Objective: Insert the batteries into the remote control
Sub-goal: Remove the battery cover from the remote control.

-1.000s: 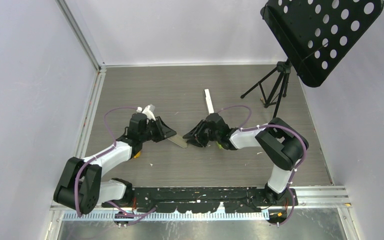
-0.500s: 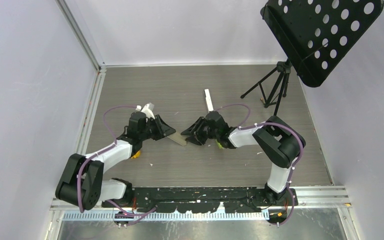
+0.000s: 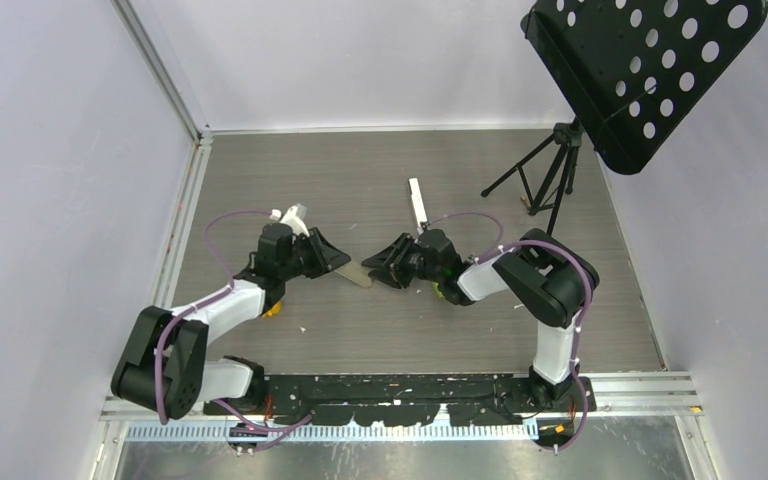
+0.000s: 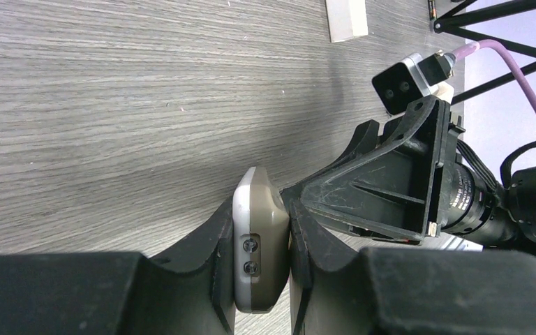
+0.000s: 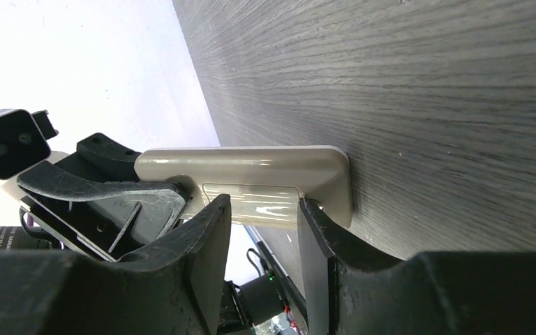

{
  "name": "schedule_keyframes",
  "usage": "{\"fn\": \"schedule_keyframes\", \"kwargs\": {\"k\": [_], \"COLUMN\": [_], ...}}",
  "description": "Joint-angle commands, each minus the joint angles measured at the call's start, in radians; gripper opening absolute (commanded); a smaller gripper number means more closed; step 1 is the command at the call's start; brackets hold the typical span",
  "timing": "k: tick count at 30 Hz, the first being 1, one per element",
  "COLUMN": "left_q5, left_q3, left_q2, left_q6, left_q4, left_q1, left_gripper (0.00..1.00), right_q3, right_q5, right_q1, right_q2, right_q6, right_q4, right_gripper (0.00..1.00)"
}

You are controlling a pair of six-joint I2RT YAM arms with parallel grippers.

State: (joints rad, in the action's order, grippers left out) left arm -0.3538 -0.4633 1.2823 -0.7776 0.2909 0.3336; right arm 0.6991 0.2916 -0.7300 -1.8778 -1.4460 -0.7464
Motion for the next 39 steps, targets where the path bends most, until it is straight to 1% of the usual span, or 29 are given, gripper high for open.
{"fn": "schedule_keyframes", "kwargs": {"k": [1,3,8,13,17,20,27,31,33,36,39], "left_q5": [-0.066,-0.017,0.061,0.082,0.088,0.089,0.086,0.078,0.077,0.074,0.072], "left_q3": [0.023,0.013,0.0,-0.008,-0.019,-0.021,-0.022,-0.019,-0.018,-0.018,-0.018], "left_q2": [0.009,-0.014,-0.064,-0.071,-0.054,-0.047,-0.049,-0.047,-0.044,-0.041,-0.04], "left_q6": [0.012,0.027,0.065,0.09,0.102,0.104,0.104,0.1,0.098,0.096,0.097], "left_q4": [-0.157,-0.204,-0.273,-0.281,-0.286,-0.285,-0.286,-0.283,-0.278,-0.276,-0.277], "left_q1": [0.068,0.068,0.068,0.068,0.068,0.068,0.068,0.068,0.068,0.068,0.068], "left_gripper": [0.0,0.0,0.0,0.0,0.0,0.0,0.0,0.0,0.0,0.0,0.0], "right_q3": [0.017,0.014,0.001,0.017,0.038,0.055,0.082,0.095,0.1,0.106,0.104], "right_q5": [0.041,0.033,-0.024,-0.072,-0.122,-0.142,-0.123,-0.119,-0.115,-0.121,-0.137], "right_q1": [-0.04,-0.039,-0.04,-0.043,-0.051,-0.056,-0.06,-0.062,-0.062,-0.064,-0.068], "right_q2": [-0.03,-0.016,0.044,0.094,0.138,0.157,0.133,0.125,0.12,0.114,0.121], "right_q6": [-0.016,-0.005,0.059,0.114,0.163,0.193,0.199,0.199,0.199,0.199,0.205], "right_q4": [-0.207,-0.165,0.003,0.176,0.284,0.335,0.315,0.313,0.319,0.348,0.377], "right_gripper": [0.44,0.44,0.44,0.45,0.45,0.45,0.44,0.36,0.34,0.34,0.4]}}
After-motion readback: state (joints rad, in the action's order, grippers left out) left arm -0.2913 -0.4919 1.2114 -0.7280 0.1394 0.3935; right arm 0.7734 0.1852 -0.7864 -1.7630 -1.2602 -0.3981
